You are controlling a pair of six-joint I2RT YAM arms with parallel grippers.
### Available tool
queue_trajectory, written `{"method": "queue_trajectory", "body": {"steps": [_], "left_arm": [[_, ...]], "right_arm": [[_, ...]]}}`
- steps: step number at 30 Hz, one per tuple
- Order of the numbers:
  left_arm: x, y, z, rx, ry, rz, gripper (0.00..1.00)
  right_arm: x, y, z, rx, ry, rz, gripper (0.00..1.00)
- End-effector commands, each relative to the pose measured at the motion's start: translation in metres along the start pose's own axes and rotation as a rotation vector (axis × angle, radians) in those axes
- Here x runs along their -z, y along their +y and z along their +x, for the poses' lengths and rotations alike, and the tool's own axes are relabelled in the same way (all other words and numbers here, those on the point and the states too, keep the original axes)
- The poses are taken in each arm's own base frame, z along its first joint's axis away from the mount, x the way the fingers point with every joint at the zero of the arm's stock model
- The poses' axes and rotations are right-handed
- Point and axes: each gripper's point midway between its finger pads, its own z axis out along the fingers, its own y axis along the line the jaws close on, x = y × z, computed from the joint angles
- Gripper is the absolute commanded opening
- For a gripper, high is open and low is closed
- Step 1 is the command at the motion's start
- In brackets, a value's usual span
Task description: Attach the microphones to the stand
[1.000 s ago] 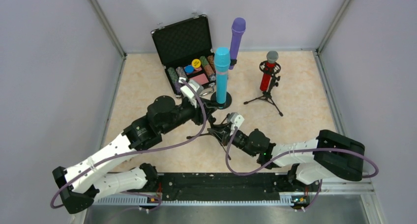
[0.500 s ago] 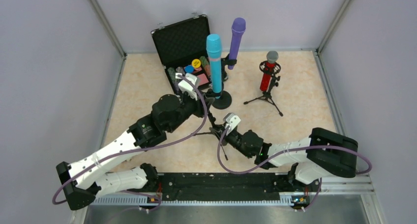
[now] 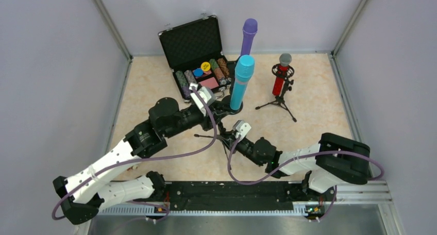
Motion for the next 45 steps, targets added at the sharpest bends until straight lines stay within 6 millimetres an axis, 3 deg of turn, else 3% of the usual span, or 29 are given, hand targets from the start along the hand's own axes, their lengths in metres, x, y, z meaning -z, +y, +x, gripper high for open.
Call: {"method": "queue_trajectory", "body": {"steps": [1,4,6,8,10,12,17,29,45], "left_arm": [[0.038,-0.004,-0.117,-0.058,-0.403,0.008,0.0],[0.034,0.007,-0.104,-0.06,-0.37,-0.053,0.0],[0.032,0.015,-0.095,-0.065,-0.348,-0.092,0.0],[0.029,0.022,-0.087,-0.071,-0.323,-0.134,0.0],[0.028,0.03,-0.079,-0.075,-0.3,-0.175,0.0],[0.026,0.033,-0.072,-0.08,-0.285,-0.19,0.0],[0.02,0.038,-0.057,-0.093,-0.253,-0.216,0.0],[0.016,0.086,-0.029,-0.078,-0.177,-0.469,0.0],[0.035,0.164,-0.016,0.033,-0.141,-0.652,0.0]], "right_arm": [[0.015,-0.018,0.052,-0.01,0.18,0.08,0.0],[0.016,-0.017,0.042,-0.014,0.162,0.077,0.01],[0.016,-0.014,0.031,-0.017,0.142,0.06,0.15],[0.018,-0.011,0.02,-0.025,0.122,0.036,0.47],[0.02,-0.011,0.005,-0.034,0.089,0.032,0.65],[0.023,-0.013,-0.005,-0.042,0.061,0.041,0.76],[0.036,-0.017,-0.027,-0.088,-0.015,0.045,0.89],[0.057,-0.03,-0.027,-0.114,-0.014,0.093,0.95],[0.069,-0.035,-0.013,-0.14,0.034,0.119,0.95]]}}
